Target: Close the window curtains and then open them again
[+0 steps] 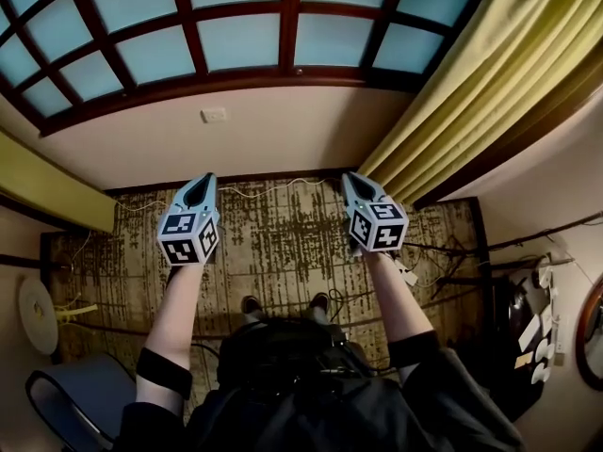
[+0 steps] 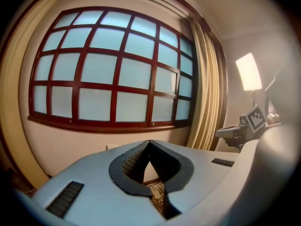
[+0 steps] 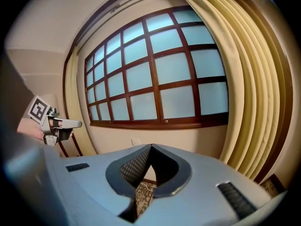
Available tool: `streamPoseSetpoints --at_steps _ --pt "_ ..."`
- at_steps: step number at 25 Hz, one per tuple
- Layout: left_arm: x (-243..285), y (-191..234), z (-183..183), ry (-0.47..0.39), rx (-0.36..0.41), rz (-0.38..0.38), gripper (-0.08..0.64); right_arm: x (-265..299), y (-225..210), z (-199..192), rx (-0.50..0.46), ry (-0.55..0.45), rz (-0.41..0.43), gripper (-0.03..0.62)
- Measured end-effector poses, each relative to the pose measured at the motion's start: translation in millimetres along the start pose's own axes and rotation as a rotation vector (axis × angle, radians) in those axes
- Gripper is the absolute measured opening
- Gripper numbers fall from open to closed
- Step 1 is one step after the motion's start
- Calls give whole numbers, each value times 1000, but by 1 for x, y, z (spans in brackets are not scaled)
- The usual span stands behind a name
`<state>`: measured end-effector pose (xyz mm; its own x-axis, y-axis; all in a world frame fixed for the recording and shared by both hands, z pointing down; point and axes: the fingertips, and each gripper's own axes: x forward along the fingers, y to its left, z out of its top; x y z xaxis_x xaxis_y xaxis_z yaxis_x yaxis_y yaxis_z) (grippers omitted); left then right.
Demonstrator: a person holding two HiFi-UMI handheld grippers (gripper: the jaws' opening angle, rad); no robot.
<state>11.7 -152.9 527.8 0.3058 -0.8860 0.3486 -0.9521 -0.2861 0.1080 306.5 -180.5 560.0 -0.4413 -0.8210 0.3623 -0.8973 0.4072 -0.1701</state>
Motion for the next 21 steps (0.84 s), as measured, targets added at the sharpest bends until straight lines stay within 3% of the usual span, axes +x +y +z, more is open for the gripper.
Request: streamPoseSetpoints --at_steps 9,21 --pt "7 -18 8 -5 4 19 0 1 -11 6 -17 -11 47 0" --pt "20 -30 6 1 4 3 0 1 -22 9 -34 -4 46 0"
